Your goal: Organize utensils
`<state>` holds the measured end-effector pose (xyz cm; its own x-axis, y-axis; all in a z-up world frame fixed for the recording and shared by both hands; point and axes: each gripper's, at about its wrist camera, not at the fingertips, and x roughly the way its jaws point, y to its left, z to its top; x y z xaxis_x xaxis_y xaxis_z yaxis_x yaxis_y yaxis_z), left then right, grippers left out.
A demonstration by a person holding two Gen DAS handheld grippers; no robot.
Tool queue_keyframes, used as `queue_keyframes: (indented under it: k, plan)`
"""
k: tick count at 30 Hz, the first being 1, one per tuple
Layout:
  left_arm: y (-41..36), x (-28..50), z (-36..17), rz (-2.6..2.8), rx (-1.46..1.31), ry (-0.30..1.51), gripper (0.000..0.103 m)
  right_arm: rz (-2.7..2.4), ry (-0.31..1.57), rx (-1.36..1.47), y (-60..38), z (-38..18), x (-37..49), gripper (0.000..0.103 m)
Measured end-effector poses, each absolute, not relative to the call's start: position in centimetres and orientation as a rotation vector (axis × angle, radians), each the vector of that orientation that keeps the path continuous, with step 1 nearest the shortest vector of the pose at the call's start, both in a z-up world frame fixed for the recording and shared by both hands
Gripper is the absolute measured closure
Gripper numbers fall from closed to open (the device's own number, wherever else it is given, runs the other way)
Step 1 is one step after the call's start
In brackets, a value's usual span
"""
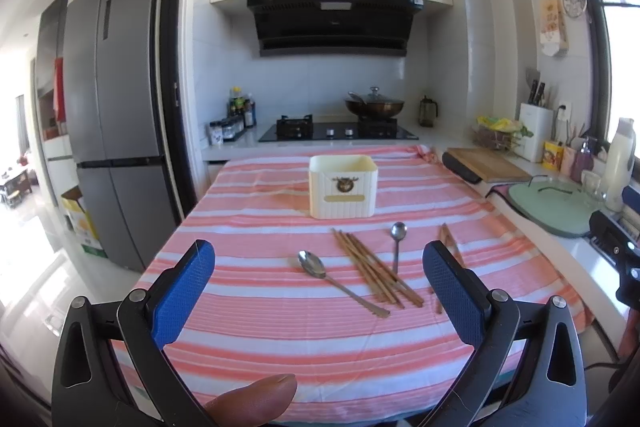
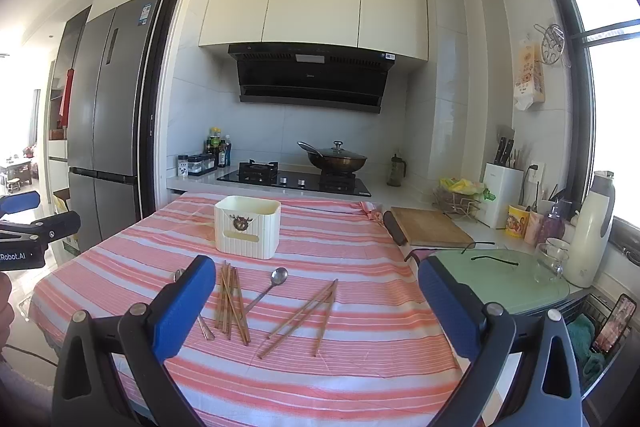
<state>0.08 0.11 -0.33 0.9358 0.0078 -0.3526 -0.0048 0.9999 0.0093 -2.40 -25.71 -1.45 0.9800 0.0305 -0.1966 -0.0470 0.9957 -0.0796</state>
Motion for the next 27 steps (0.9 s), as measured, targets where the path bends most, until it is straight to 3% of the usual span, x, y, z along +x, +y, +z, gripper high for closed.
queue_keyframes:
  k: [27]
  plan:
    - [-0.03, 0.14, -0.14, 0.003, 0.005, 0.367, 0.0, 0.037, 0.201, -0.08, -25.88, -1.75, -2.41, 0.0]
